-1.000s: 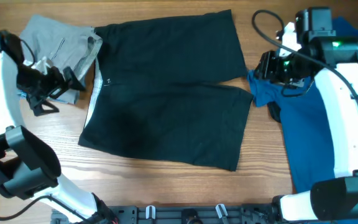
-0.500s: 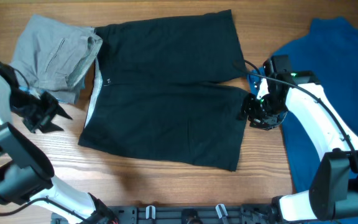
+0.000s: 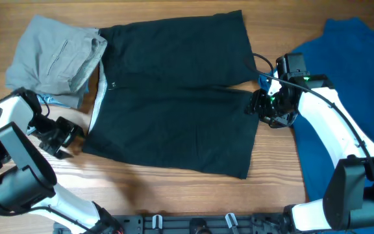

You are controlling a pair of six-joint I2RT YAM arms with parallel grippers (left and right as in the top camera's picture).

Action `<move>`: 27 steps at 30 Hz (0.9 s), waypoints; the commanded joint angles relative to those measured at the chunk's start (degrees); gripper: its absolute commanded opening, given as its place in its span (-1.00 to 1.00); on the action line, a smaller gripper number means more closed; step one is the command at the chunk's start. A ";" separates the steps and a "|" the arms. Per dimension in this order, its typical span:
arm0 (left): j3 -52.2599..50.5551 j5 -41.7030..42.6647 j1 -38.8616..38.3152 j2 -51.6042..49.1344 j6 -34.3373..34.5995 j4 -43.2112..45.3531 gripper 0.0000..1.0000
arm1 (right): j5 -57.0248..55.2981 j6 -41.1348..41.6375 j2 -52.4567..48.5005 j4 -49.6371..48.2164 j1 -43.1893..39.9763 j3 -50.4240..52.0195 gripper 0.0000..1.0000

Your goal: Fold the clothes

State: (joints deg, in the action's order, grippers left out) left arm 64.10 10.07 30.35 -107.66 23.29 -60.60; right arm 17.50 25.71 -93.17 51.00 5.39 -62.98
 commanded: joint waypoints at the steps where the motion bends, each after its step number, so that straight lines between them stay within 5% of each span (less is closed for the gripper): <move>1: -2.97 6.03 -1.09 0.50 1.62 4.02 0.29 | -1.44 1.01 -0.39 0.13 0.00 0.44 0.16; 6: -6.21 4.37 -2.64 0.74 -0.68 0.57 0.63 | -2.34 1.27 -0.39 0.87 0.00 0.44 0.16; 14: -1.92 2.49 5.51 7.72 -5.35 -3.32 0.72 | -3.78 -0.72 -0.39 2.23 0.00 0.44 0.17; 22: -9.99 4.09 -3.52 9.29 -5.66 2.69 0.61 | -5.09 -0.68 -0.39 1.31 0.00 0.44 0.27; 27: -17.31 1.38 -2.27 9.29 -4.61 6.40 0.24 | -5.11 -0.61 -0.39 1.31 0.00 0.44 0.29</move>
State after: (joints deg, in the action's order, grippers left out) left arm 49.56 13.98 27.09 -98.67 18.15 -55.86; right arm 13.43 25.47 -93.17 52.40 5.39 -62.98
